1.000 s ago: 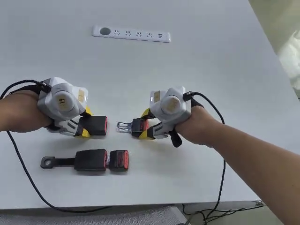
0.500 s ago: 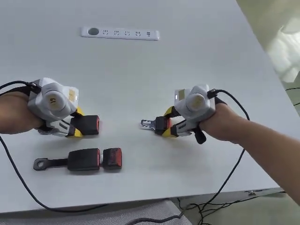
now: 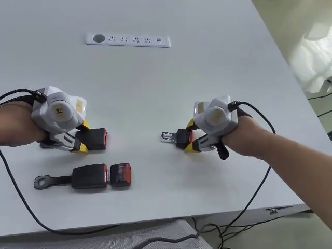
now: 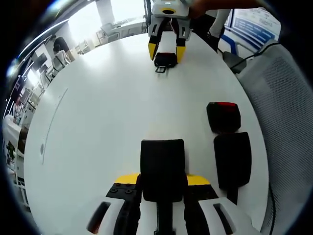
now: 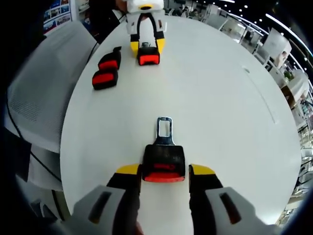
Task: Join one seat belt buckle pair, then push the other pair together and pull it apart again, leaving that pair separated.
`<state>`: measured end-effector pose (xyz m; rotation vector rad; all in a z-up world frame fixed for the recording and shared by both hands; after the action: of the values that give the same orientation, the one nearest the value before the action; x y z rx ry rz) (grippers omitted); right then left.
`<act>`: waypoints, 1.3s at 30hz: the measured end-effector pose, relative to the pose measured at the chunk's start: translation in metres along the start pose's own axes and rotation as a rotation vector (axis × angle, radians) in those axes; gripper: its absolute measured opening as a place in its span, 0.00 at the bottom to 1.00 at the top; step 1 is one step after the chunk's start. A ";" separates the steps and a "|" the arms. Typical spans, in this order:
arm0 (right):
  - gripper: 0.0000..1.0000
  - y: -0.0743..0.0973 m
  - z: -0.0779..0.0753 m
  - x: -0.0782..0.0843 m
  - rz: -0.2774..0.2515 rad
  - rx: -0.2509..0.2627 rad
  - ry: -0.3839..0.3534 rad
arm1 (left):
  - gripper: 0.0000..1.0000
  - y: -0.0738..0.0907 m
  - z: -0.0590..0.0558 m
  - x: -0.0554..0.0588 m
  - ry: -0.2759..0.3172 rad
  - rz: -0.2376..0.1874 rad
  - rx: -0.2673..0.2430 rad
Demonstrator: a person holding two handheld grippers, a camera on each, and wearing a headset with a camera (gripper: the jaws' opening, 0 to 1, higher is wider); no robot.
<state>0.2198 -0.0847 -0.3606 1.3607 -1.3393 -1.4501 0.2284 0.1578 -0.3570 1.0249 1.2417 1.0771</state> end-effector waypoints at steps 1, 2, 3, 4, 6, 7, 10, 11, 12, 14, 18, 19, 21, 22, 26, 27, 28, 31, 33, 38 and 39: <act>0.41 0.002 0.000 -0.001 -0.006 0.002 -0.005 | 0.34 0.000 0.000 0.000 -0.005 0.001 -0.005; 0.41 0.005 -0.002 -0.002 -0.014 0.014 -0.008 | 0.36 0.001 -0.001 0.000 -0.009 0.003 -0.015; 0.43 0.007 -0.003 -0.002 -0.020 0.022 -0.013 | 0.38 0.001 -0.003 0.001 -0.006 0.007 -0.011; 0.44 0.011 -0.004 -0.003 -0.030 0.033 -0.027 | 0.38 0.003 -0.006 0.000 -0.014 -0.005 -0.010; 0.46 0.020 -0.003 -0.006 -0.053 0.050 -0.046 | 0.41 0.009 -0.004 -0.002 0.005 -0.022 -0.037; 0.47 0.023 -0.004 -0.007 -0.069 0.061 -0.058 | 0.43 0.013 -0.002 -0.003 0.008 -0.032 -0.050; 0.49 0.034 0.003 -0.010 -0.103 0.075 -0.096 | 0.48 0.027 0.000 -0.005 0.040 -0.066 -0.090; 0.50 0.037 0.005 -0.010 -0.114 0.082 -0.106 | 0.49 0.031 0.000 -0.005 0.054 -0.075 -0.102; 0.51 0.040 0.010 -0.012 -0.131 0.088 -0.115 | 0.50 0.036 -0.002 -0.003 0.065 -0.081 -0.113; 0.51 0.044 0.017 -0.013 -0.147 0.088 -0.137 | 0.53 0.044 -0.005 -0.003 0.078 -0.097 -0.137; 0.53 0.054 0.037 -0.019 -0.184 0.092 -0.170 | 0.60 0.059 -0.021 0.004 0.145 -0.129 -0.162; 0.54 0.056 0.043 -0.021 -0.190 0.093 -0.182 | 0.63 0.063 -0.027 0.007 0.155 -0.133 -0.166; 0.56 0.059 0.050 -0.024 -0.205 0.094 -0.193 | 0.63 0.068 -0.037 0.012 0.175 -0.138 -0.170; 0.56 0.061 0.055 -0.027 -0.217 0.092 -0.195 | 0.63 0.070 -0.041 0.017 0.202 -0.143 -0.181; 0.59 0.066 0.068 -0.031 -0.236 0.113 -0.209 | 0.60 0.079 -0.061 0.035 0.299 -0.160 -0.184; 0.61 0.068 0.069 -0.031 -0.242 0.124 -0.211 | 0.61 0.081 -0.065 0.039 0.311 -0.161 -0.190; 0.63 0.070 0.071 -0.031 -0.254 0.135 -0.223 | 0.64 0.084 -0.071 0.044 0.333 -0.163 -0.199; 0.67 0.073 0.077 -0.029 -0.258 0.141 -0.237 | 0.74 0.091 -0.081 0.058 0.398 -0.162 -0.227; 0.68 0.074 0.080 -0.026 -0.259 0.141 -0.245 | 0.75 0.095 -0.088 0.066 0.426 -0.163 -0.226; 0.75 0.076 0.085 -0.017 -0.255 0.142 -0.280 | 0.81 0.101 -0.100 0.087 0.507 -0.160 -0.224; 0.77 0.077 0.085 -0.016 -0.254 0.150 -0.284 | 0.82 0.102 -0.101 0.090 0.518 -0.160 -0.226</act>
<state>0.1289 -0.0675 -0.2914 1.5064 -1.5214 -1.7977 0.1237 0.2675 -0.2816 0.4748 1.5376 1.3694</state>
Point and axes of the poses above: the centre of the closed fingertips' face, and the gripper's own axes: y roughly backward along the fingers, z roughly to its left, x roughly out of its underside, the point moved 1 cm from there along y, roughly backward along the fingers, and after that the axes turned 14 degrees about z, right-handed, at the moved point
